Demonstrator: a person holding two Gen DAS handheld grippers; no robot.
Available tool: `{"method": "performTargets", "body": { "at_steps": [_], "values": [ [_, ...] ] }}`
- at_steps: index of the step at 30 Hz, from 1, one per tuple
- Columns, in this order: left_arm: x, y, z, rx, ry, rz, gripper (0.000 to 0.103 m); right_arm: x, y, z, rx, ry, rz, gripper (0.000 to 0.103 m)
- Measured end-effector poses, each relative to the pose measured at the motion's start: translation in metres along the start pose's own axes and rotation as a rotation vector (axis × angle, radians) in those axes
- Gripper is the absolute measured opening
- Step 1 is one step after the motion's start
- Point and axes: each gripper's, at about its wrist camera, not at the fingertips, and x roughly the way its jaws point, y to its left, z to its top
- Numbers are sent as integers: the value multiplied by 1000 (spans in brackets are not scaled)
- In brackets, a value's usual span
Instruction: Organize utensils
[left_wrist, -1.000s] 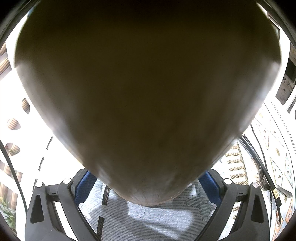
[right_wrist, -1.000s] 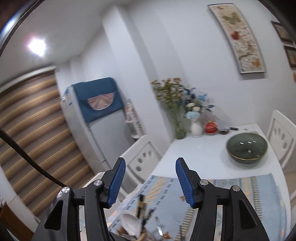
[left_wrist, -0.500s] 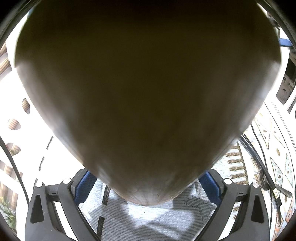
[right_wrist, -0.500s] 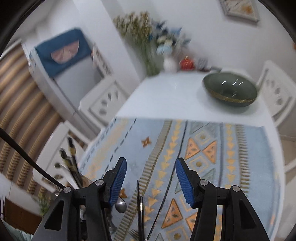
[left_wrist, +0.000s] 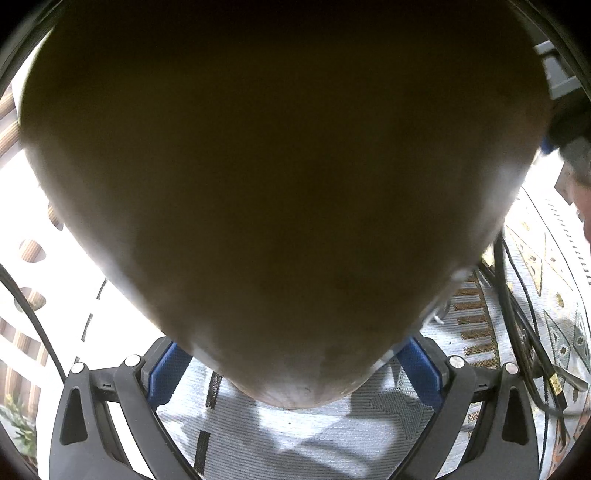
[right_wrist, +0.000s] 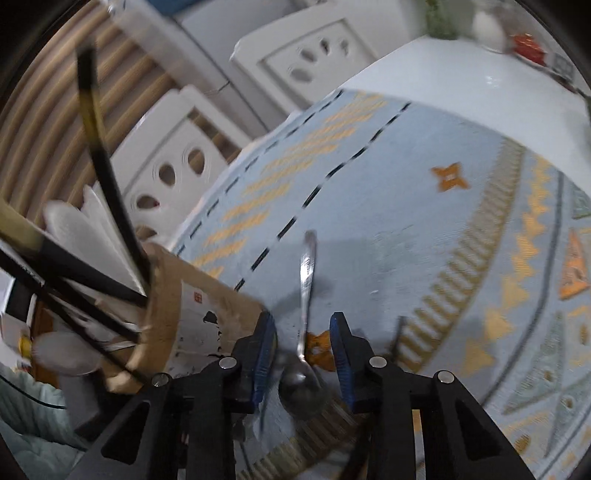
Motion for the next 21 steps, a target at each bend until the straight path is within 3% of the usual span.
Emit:
{"method": "performTargets", "body": {
  "at_steps": [6,11,16,21],
  "values": [
    [-4,-5,3,3,0,4,100,29,-3,-4,0,48,-11,30],
    [-3,-8,3,4,0,5,100,29,-8,-26,-8,-14,-69,6],
    [-3,-8,3,4,0,6,100,19,-10,-54,25,1,11,6],
    [-3,-9,3,4,0,6,100,-10,-15,-96,144,-3,49,5]
  ]
}}
